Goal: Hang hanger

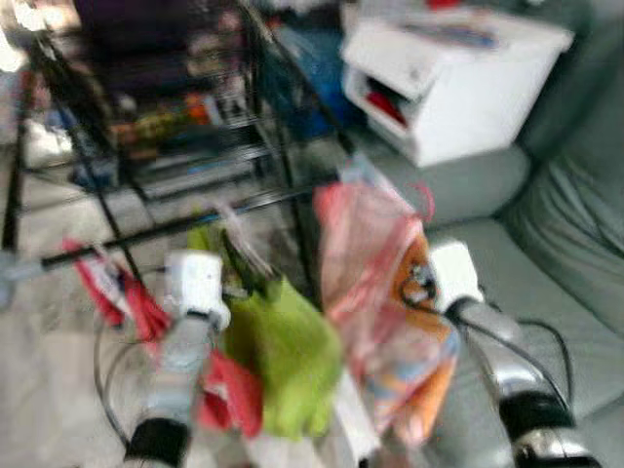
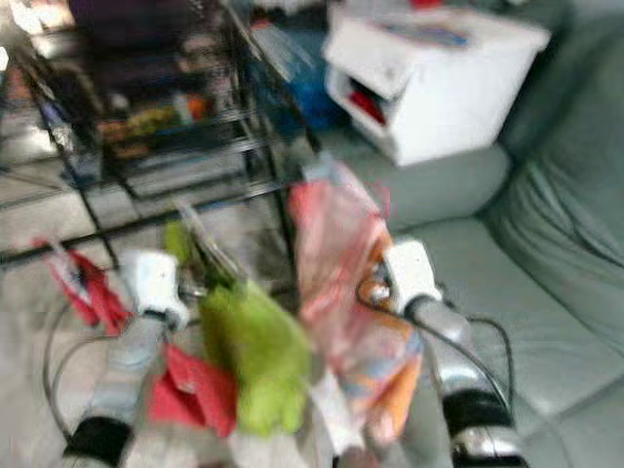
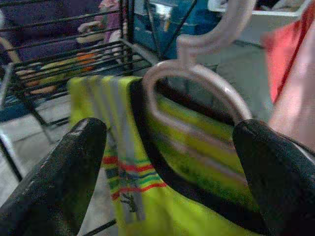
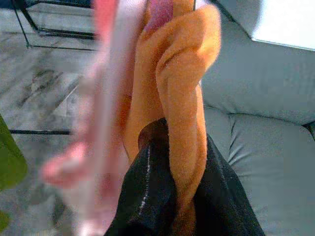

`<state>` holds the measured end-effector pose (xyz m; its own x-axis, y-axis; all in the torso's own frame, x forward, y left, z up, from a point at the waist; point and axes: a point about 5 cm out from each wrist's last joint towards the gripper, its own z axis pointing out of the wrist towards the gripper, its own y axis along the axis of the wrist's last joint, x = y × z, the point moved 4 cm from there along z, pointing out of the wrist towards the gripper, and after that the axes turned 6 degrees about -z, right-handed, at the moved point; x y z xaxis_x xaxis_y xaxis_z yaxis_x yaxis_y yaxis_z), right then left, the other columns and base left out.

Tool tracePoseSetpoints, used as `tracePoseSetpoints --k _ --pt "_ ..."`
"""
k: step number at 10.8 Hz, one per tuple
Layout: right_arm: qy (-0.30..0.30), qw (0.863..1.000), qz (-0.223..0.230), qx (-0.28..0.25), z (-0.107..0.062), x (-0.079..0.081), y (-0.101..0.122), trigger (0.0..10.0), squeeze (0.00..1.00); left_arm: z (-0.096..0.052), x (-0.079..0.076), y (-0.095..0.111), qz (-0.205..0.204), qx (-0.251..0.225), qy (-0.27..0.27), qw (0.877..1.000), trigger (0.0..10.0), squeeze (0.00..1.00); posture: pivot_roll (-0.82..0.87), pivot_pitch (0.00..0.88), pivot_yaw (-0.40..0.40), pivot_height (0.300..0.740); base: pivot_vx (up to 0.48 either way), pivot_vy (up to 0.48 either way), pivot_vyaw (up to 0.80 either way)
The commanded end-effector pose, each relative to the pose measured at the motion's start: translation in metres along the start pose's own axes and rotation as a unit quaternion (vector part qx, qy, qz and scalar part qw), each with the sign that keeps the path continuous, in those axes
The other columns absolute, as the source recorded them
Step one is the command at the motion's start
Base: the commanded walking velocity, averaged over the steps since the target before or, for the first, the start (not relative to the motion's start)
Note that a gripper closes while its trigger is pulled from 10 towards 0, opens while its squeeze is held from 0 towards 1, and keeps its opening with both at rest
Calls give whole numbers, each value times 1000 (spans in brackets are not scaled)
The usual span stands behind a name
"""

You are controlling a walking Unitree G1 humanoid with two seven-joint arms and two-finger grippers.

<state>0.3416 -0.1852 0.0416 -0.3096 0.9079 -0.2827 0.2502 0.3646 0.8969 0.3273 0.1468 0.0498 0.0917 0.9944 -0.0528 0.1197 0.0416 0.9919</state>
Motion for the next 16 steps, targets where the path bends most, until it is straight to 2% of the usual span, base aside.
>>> tracePoseSetpoints --k 1,4,6,13,15,16 --pt "10 1000 0 -25 5 8 14 10000 0 0 14 5 12 -6 16 1000 10000 0 -54 0 32 740 240 416 0" --pt "17 999 -2 -27 6 12 15 10000 0 1 12 5 18 -4 12 1000 10000 0 -52 0 34 740 244 415 0" --pt "15 1000 1 -25 7 11 16 10000 0 1 10 5 18 -5 11 1000 10000 0 -47 0 30 740 120 120 0" --pt "-34 999 28 11 26 -26 31 10000 0 -18 4 -1 13 9 10 1000 10000 0 -16 14 13 740 0 0 0" --pt "-35 995 60 65 25 -33 9 10000 0 -15 1 0 10 16 3 1000 10000 0 -25 27 24 740 0 0 0" --pt "-42 993 85 74 27 -35 7 10000 0 -15 0 1 10 17 -1 1000 10000 0 -26 29 26 740 0 0 0"
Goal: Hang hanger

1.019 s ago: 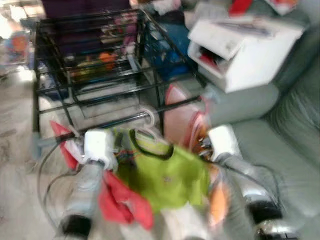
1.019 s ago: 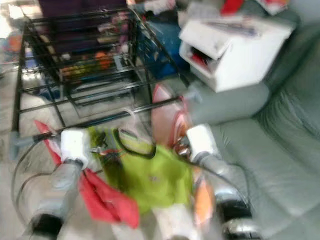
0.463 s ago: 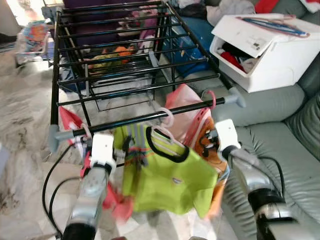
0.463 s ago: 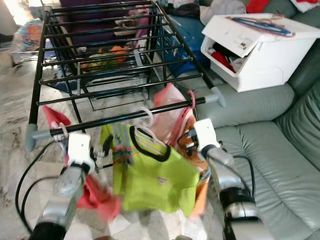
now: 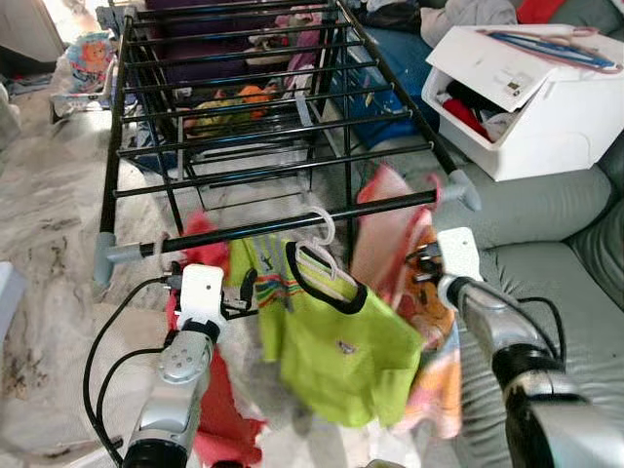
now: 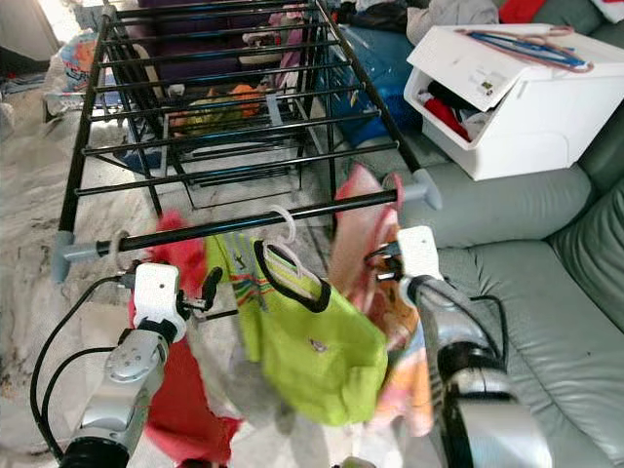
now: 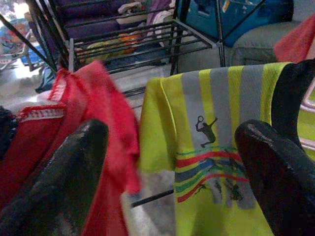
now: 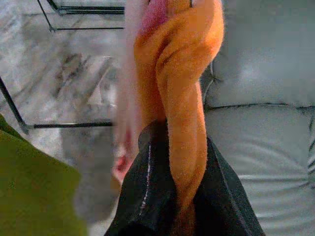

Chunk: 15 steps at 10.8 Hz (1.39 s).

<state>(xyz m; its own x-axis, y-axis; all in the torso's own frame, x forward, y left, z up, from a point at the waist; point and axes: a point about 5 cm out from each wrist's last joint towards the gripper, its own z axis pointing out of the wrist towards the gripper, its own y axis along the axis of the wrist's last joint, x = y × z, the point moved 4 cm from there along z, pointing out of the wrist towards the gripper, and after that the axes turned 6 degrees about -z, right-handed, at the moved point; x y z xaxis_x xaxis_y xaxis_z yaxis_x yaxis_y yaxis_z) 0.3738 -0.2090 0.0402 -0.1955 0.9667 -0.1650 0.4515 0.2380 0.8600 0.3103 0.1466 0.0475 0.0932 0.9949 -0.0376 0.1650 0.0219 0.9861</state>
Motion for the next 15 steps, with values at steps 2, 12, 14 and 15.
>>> tracePoseSetpoints --k 2,12,14,15 --pt "10 1000 20 3 3 -1 10 10000 0 1 3 6 4 -3 3 1000 10000 0 -10 24 21 740 0 0 0" --pt "-11 999 -23 -35 -2 -8 -2 10000 1000 15 -3 10 1 -5 4 1000 10000 0 -28 0 40 740 0 0 0" --pt "-43 993 -37 -101 -12 -12 5 10000 1000 6 2 6 -1 -2 7 1000 10000 0 -42 0 40 740 0 0 0" --pt "-69 989 -30 -129 -21 -17 3 10000 1000 1 5 7 -6 -3 8 1000 10000 0 -42 0 35 740 0 0 0"
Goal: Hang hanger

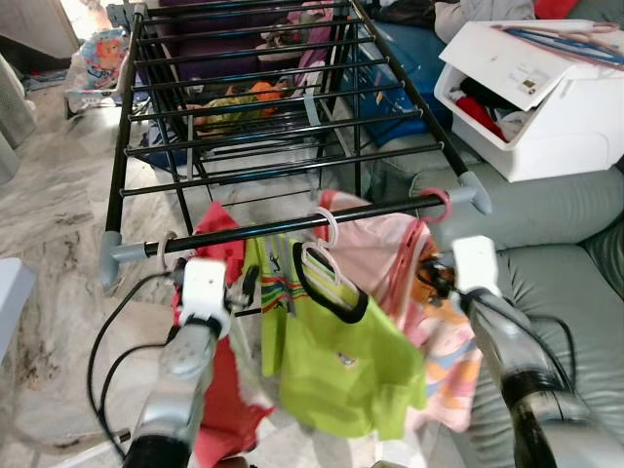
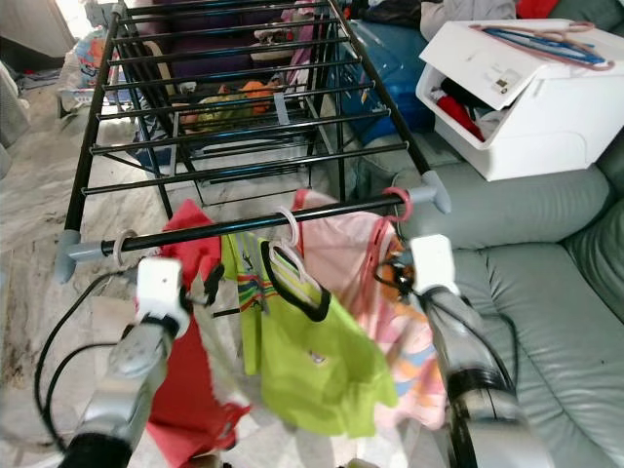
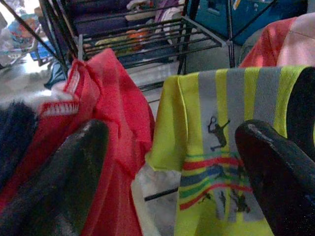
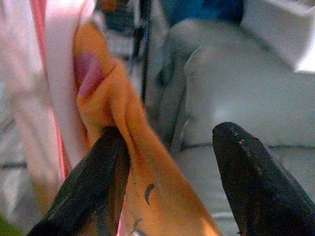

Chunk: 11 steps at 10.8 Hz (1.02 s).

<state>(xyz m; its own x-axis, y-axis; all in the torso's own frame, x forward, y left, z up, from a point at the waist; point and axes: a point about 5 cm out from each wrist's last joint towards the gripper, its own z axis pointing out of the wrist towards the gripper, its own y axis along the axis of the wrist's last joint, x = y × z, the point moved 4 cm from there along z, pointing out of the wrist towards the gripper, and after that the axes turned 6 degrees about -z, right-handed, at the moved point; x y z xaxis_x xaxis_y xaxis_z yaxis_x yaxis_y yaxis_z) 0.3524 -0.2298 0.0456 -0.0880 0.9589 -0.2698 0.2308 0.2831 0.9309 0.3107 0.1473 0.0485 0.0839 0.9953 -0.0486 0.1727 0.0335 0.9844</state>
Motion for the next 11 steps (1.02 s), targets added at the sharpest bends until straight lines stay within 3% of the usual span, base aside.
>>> tracePoseSetpoints --k 1,3,6,8,11 --pt "-23 999 2 -36 -4 -5 11 10000 1000 -1 9 5 7 -5 17 1000 10000 0 -48 0 34 740 0 0 0" --pt "-64 996 9 -66 -19 -13 12 10000 1000 -4 9 4 -22 -1 18 1000 10000 0 -55 0 29 740 0 0 0" --pt "-121 988 -5 -96 -41 -21 20 10000 1000 -11 11 6 -2 -7 28 1000 10000 0 -55 0 27 740 0 0 0" --pt "-134 986 -10 -96 -57 -16 16 10000 1000 -22 18 7 20 -17 36 999 10000 0 -51 0 32 740 0 0 0" --pt "-99 989 15 -105 -69 0 20 10000 1000 -28 24 10 30 -23 52 998 10000 0 -53 0 48 740 0 0 0"
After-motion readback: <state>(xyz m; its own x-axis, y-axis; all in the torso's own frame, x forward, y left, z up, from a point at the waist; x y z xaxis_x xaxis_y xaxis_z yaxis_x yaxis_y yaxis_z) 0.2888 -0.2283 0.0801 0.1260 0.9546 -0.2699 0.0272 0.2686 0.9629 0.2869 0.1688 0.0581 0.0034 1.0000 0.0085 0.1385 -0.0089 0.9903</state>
